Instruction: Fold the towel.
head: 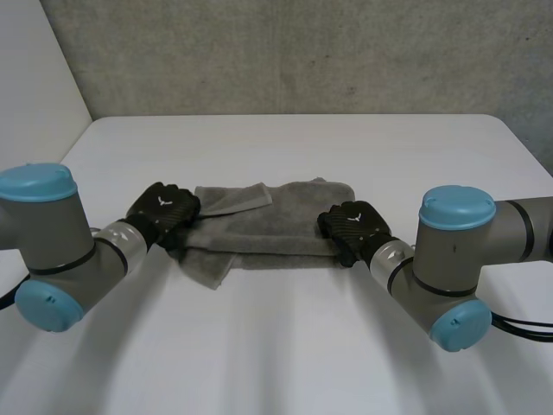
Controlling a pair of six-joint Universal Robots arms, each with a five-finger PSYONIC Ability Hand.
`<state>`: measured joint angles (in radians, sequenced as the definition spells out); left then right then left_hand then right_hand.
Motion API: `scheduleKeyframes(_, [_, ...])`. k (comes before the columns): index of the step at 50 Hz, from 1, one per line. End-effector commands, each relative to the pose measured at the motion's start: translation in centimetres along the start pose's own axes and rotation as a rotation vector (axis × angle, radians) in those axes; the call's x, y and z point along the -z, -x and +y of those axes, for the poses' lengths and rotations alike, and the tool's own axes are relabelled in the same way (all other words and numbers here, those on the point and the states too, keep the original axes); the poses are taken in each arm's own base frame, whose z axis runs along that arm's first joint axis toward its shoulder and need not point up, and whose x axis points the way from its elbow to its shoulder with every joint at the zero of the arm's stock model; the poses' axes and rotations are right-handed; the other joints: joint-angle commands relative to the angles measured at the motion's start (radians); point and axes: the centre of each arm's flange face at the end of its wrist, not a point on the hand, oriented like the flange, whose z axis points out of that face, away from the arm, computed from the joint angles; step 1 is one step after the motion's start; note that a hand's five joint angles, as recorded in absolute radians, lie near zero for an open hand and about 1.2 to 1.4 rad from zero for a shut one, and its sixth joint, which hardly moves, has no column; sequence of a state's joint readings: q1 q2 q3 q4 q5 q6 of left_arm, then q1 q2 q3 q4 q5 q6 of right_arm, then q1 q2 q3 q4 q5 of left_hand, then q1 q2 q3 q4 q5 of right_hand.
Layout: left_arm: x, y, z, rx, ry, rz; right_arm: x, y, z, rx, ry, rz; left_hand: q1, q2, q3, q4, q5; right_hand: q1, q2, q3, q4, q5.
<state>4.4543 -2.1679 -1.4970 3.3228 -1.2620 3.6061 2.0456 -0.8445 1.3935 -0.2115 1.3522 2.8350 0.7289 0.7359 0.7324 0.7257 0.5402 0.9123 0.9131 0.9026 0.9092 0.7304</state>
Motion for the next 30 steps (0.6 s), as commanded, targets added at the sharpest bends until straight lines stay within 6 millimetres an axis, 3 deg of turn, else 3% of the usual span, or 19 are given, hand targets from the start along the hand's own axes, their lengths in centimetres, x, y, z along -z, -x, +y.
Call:
scheduleKeyframes(1, [-1.3,0.7,-0.8,-0.004,-0.041,-0.025,-0.8,0.0,0.5,0.002,-0.013,0.003,0.440,0.433,0.437,0.443,0.454,0.372,0.371,0.382,0.375,0.379])
scheduleKeyframes(2, [-1.3,0.7,-0.8,-0.004,-0.041,-0.025,-1.0,0.0,0.8,0.003,-0.013,0.003,0.442,0.435,0.438,0.445,0.456,0.483,0.482,0.493,0.486,0.490])
scheduleKeyframes(3, [-1.5,0.9,-1.4,-0.007,-0.060,-0.029,-1.0,0.0,0.8,0.003,-0.013,0.003,0.590,0.583,0.586,0.593,0.604,0.484,0.483,0.494,0.487,0.491])
scheduleKeyframes(7, [-1.5,0.7,-3.0,-0.023,-0.107,-0.029,-1.5,-0.1,1.0,0.001,-0.012,0.006,0.667,0.660,0.664,0.671,0.682,0.484,0.483,0.494,0.487,0.491])
scheduleKeyframes(10, [-1.3,-0.2,-6.8,-0.065,-0.214,-0.021,-1.4,-0.5,0.7,0.001,-0.020,0.019,0.667,0.660,0.664,0.671,0.682,0.484,0.483,0.494,0.487,0.491])
scheduleKeyframes(13, [-1.2,-0.1,-8.1,-0.077,-0.252,-0.027,-1.2,-1.0,-0.1,0.002,-0.036,0.033,0.667,0.660,0.664,0.671,0.682,0.484,0.483,0.494,0.487,0.491])
scheduleKeyframes(15, [-1.2,0.3,-10.8,-0.103,-0.338,-0.051,-0.9,-1.1,-0.6,0.003,-0.048,0.035,0.667,0.660,0.664,0.671,0.682,0.484,0.483,0.494,0.487,0.491])
scheduleKeyframes(16, [-1.2,0.3,-10.8,-0.103,-0.338,-0.051,-0.7,-1.3,-1.1,0.004,-0.058,0.040,0.667,0.660,0.664,0.671,0.682,0.484,0.483,0.494,0.487,0.491])
scheduleKeyframes(18, [-1.1,1.3,-13.5,-0.129,-0.434,-0.093,-0.5,-1.3,-1.5,0.001,-0.067,0.041,0.667,0.660,0.664,0.671,0.682,0.484,0.483,0.494,0.487,0.491])
scheduleKeyframes(19, [-1.0,1.3,-13.5,-0.129,-0.435,-0.094,-0.4,-1.5,-1.6,-0.008,-0.069,0.046,0.667,0.660,0.664,0.671,0.682,0.484,0.483,0.494,0.487,0.491])
scheduleKeyframes(21, [-0.7,1.8,-16.0,-0.152,-0.536,-0.128,-0.3,-1.8,-1.7,-0.019,-0.071,0.051,0.667,0.660,0.664,0.671,0.682,0.484,0.483,0.494,0.487,0.491])
scheduleKeyframes(24, [-0.4,2.1,-17.4,-0.171,-0.617,-0.159,-0.1,-2.0,-1.7,-0.034,-0.071,0.052,0.667,0.660,0.664,0.671,0.682,0.484,0.483,0.494,0.487,0.491])
scheduleKeyframes(27, [-0.5,2.2,-17.2,-0.172,-0.631,-0.169,-0.1,-1.9,-1.6,-0.034,-0.068,0.051,0.667,0.660,0.664,0.671,0.682,0.484,0.483,0.494,0.487,0.491])
scheduleKeyframes(29, [-1.1,1.2,-14.9,-0.173,-0.589,-0.142,-0.1,-1.9,-1.6,-0.035,-0.067,0.050,0.667,0.660,0.664,0.671,0.682,0.484,0.483,0.494,0.487,0.491])
scheduleKeyframes(30, [-1.1,1.2,-14.9,-0.173,-0.589,-0.141,-0.1,-1.9,-1.6,-0.035,-0.067,0.049,0.667,0.660,0.664,0.671,0.682,0.484,0.483,0.494,0.487,0.491])
